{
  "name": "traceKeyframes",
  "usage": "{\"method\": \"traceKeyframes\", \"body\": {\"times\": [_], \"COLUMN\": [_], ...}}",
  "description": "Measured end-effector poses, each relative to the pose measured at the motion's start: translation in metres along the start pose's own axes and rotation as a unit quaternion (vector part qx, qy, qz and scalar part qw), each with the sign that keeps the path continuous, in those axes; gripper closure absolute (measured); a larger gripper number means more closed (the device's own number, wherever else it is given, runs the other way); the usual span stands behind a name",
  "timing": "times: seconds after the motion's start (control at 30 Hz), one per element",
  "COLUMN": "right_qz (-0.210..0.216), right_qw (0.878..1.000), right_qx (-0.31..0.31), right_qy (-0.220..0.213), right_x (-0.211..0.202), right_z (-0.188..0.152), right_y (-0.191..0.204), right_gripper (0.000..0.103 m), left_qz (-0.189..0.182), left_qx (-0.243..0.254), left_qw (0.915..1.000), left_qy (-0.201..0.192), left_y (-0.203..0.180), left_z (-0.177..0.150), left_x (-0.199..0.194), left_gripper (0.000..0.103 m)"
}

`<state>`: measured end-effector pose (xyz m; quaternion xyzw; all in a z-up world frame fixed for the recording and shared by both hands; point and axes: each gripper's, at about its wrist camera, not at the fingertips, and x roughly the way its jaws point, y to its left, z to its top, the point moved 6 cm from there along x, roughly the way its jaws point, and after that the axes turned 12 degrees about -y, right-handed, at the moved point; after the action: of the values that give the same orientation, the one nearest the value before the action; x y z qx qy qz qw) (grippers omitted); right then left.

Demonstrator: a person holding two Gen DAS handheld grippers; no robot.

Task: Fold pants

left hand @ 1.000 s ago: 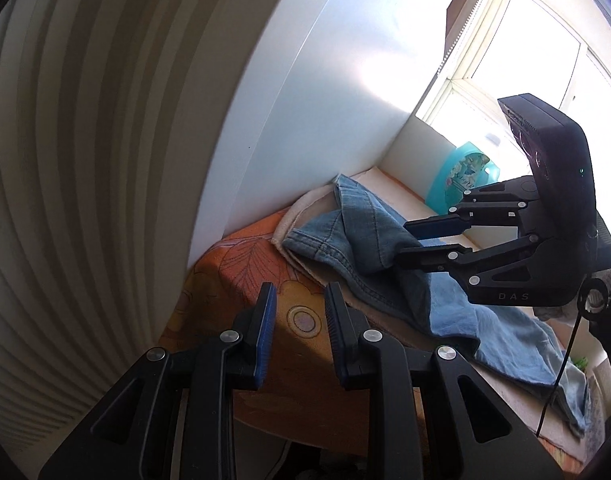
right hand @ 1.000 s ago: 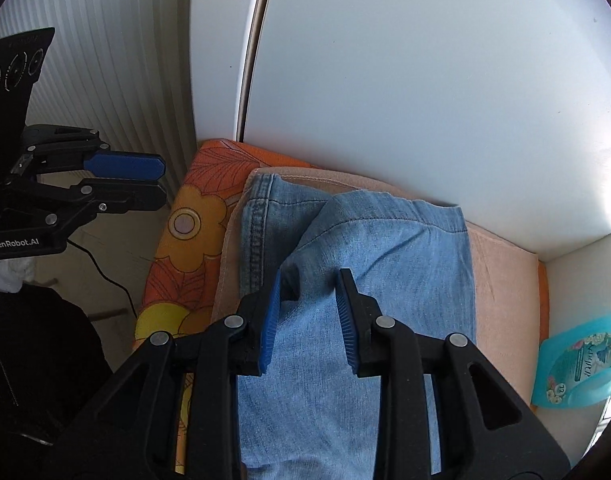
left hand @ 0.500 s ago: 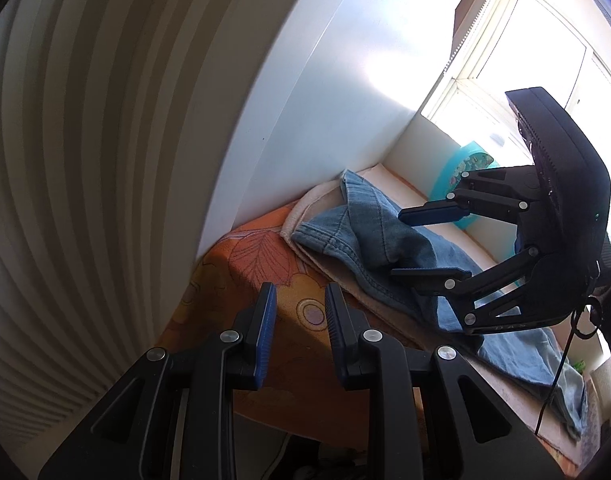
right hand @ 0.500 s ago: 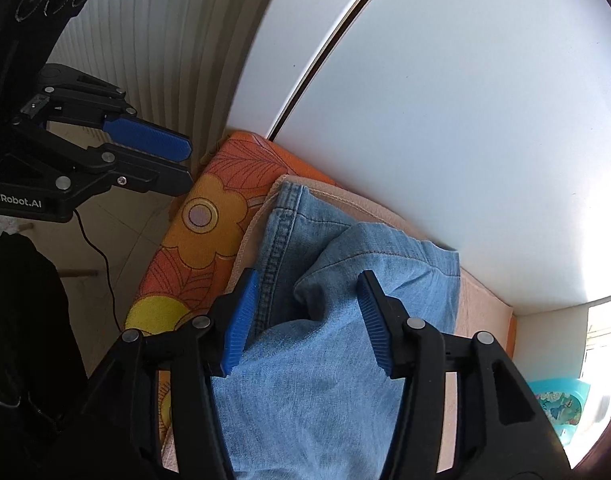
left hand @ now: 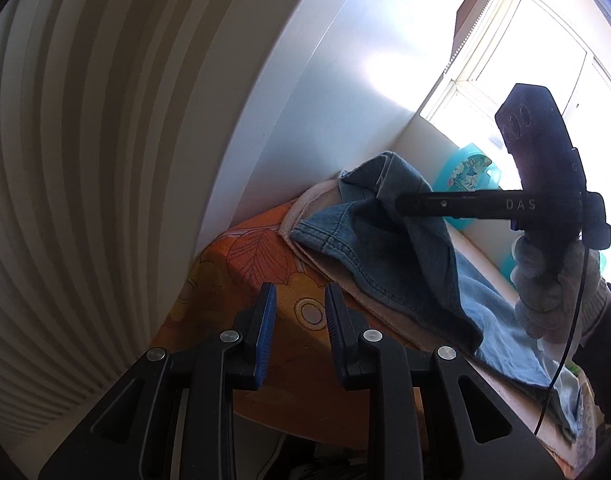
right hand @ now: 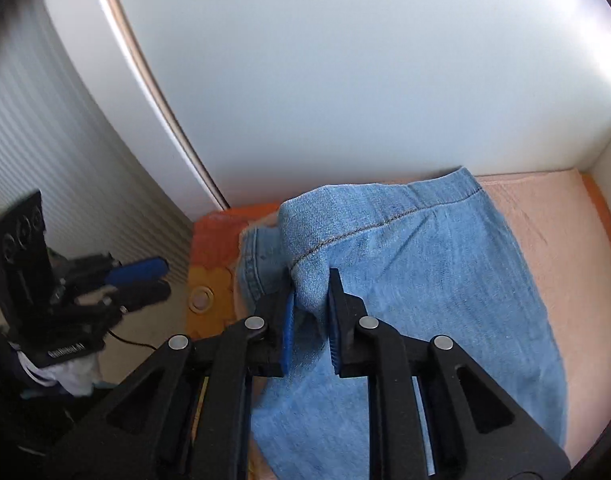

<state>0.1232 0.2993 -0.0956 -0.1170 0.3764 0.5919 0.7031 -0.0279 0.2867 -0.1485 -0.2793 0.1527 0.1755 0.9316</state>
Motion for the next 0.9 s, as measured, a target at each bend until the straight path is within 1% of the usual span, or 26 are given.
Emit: {"method": "traceKeyframes", "body": {"times": [0.07,0.1,0.13,0.2,0.3,0.4,0.47,0.53,0.63,0.67,0.7,0.8,0.9], "right_qz": [0.034,0.052,0.067,0.084,0.08,0.048,0.036,0.012,-0.032,-0.049,-0.071,-0.128,-0.171], "right_qw": [0.997,0.995,0.993,0.99,0.993,0.997,0.998,0.999,0.996,0.994,0.992,0.982,0.97], "right_qx": [0.065,0.084,0.097,0.109,0.086,0.052,0.046,0.044,0.053,0.055,0.055,0.07,0.101], "right_qy": [-0.004,0.003,0.01,0.025,0.021,0.009,-0.005,-0.028,-0.065,-0.077,-0.089,-0.121,-0.139], "right_x": [-0.001,0.002,0.006,0.012,0.012,0.003,-0.007,-0.026,-0.065,-0.08,-0.099,-0.147,-0.187], "right_z": [0.004,0.003,0.001,-0.003,-0.002,0.001,0.004,0.008,0.006,0.002,-0.002,-0.022,-0.054], "right_y": [-0.005,-0.005,-0.005,-0.001,0.008,0.012,0.006,-0.004,-0.023,-0.028,-0.044,-0.067,-0.089], "right_gripper": [0.087,0.079,0.075,0.058,0.057,0.057,0.057,0.057,0.057,0.057,0.057,0.057,0.057], "left_qz": [0.001,0.001,0.001,0.002,-0.005,-0.013,-0.021,-0.029,-0.051,-0.063,-0.075,-0.102,-0.135], "left_qx": [0.001,0.001,-0.001,0.0,-0.001,0.003,0.008,0.017,0.029,0.034,0.04,0.06,0.081], "left_qw": [1.0,1.0,1.0,1.0,1.0,0.9999,0.9997,0.9994,0.9983,0.9975,0.9964,0.9928,0.9869], "left_qy": [-0.002,-0.003,-0.004,-0.006,-0.004,-0.003,-0.004,-0.004,-0.001,0.002,0.006,0.014,0.034], "left_y": [0.001,0.002,0.003,0.003,0.0,-0.007,-0.015,-0.024,-0.043,-0.05,-0.058,-0.083,-0.11], "left_z": [0.002,0.002,0.003,0.004,0.005,0.007,0.009,0.012,0.017,0.018,0.018,0.018,0.014], "left_x": [-0.002,-0.003,-0.004,-0.005,-0.005,-0.004,-0.004,-0.003,0.001,0.003,0.005,0.015,0.026], "left_gripper": [0.08,0.08,0.08,0.08,0.08,0.08,0.08,0.08,0.08,0.08,0.08,0.08,0.08]}}
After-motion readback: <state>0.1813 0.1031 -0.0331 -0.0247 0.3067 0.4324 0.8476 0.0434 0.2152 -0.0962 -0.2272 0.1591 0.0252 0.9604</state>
